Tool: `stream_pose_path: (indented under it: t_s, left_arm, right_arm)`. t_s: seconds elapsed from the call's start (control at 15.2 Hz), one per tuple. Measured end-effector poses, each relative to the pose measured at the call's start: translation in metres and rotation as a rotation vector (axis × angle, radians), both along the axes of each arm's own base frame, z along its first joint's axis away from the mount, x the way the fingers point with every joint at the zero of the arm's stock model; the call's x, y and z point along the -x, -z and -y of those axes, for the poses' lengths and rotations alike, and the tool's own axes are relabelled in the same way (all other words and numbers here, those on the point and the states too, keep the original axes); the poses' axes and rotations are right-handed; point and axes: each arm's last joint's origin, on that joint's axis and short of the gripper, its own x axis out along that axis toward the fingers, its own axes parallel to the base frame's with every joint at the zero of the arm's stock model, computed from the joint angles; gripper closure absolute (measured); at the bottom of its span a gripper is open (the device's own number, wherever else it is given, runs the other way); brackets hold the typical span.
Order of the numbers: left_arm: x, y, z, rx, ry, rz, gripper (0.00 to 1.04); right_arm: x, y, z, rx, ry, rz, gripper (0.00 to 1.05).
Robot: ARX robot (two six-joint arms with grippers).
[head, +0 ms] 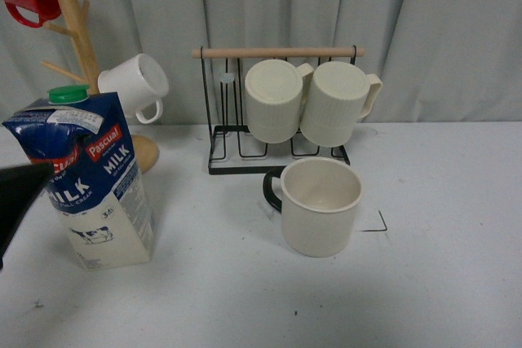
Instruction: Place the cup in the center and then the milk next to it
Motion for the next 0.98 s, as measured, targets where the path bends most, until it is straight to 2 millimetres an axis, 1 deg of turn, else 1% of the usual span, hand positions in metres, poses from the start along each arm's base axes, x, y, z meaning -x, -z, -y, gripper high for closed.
stream_pose_path:
  t_s: [0.07,0.13,0.2,0.26,0.59,0.98]
  left_arm:
    - [0.003,0.012,0.003,-0.031,0.003,-0.007,0.07]
    - [-0.001,0.022,0.008,-0.035,-0.014,-0.029,0.07]
    - [-0.012,0.022,0.013,-0.029,-0.043,-0.019,0.07]
    - [-0.017,0.022,0.017,-0.01,-0.052,-0.024,0.07]
    - [-0.019,0.026,0.02,-0.003,-0.064,-0.039,0.07]
    - [-0.027,0.028,0.021,0.024,-0.087,-0.059,0.07]
  right_arm:
    - [0.0,0.0,0.0,0.0,0.0,0.0,0.06]
    - [0.0,0.0,0.0,0.0,0.0,0.0,0.06]
    - [0.0,0.0,0.0,0.0,0.0,0.0,0.06]
    - [0.0,0.0,0.0,0.0,0.0,0.0,0.06]
    - [0.0,0.0,0.0,0.0,0.0,0.0,0.06]
    - [0.0,0.0,0.0,0.0,0.0,0.001,0.06]
